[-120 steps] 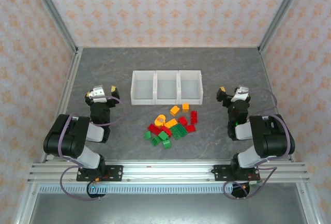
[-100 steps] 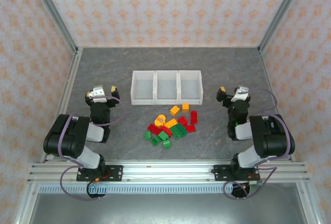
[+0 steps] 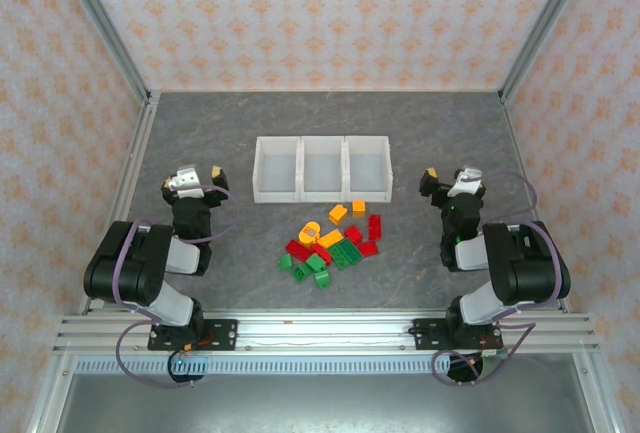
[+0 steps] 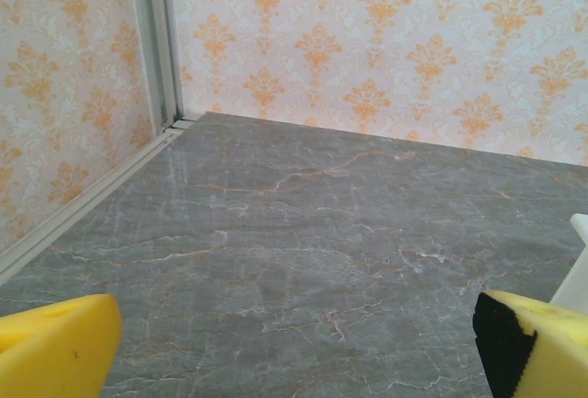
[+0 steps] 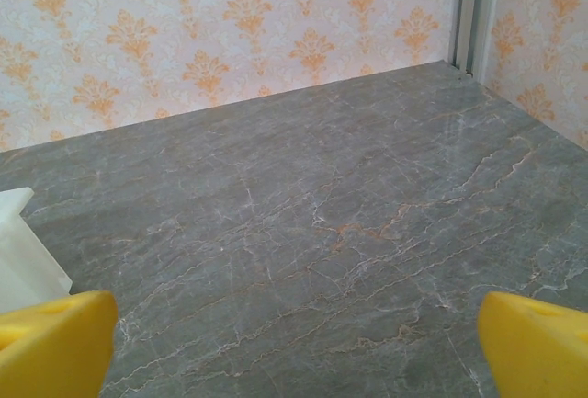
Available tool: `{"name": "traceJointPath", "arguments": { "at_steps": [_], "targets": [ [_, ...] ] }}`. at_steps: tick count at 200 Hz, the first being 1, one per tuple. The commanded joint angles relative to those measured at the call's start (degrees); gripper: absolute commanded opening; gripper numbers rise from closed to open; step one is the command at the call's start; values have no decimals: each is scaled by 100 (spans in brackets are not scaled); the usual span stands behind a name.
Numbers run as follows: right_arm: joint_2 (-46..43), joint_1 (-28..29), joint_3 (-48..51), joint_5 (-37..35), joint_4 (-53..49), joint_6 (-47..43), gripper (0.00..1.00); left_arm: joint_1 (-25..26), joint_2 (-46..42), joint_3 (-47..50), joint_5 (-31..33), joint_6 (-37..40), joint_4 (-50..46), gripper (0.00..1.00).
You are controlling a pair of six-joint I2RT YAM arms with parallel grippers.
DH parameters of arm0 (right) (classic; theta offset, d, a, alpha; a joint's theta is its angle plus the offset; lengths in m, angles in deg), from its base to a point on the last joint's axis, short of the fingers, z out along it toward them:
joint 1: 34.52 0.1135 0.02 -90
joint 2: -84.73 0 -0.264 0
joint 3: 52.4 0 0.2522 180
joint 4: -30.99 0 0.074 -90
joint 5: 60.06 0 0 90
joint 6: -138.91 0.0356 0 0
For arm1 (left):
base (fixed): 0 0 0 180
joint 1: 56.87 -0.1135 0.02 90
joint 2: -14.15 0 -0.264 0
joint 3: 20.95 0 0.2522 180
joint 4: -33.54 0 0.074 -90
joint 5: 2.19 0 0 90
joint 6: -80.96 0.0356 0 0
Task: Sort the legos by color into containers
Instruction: Pick up the lego from the center of the table.
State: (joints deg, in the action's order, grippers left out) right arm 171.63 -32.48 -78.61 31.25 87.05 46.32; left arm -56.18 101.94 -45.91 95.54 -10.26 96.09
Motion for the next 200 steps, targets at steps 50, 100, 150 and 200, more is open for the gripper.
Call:
{"name": "traceJointPath", "arguments": {
  "at_steps": [50,100,150,200],
  "targets": [
    [28,-41,-113,-73,26,47,100,-25,20,-80,-71,-34,6,99],
    [-1553,-481,-2285,-1816,-5870,3802,100,364,-1686,-684,574,-408,-2479,99],
    [-2788,-357,-2292,1304,-6450,3337,100,362,-3546,-1384,-905,-2740,-5530,99],
    [-2882,1025,-3255,1151,-9503,2772,100,377,-4656,-2239,-2143,-2704,-9021,99]
  ]
}}
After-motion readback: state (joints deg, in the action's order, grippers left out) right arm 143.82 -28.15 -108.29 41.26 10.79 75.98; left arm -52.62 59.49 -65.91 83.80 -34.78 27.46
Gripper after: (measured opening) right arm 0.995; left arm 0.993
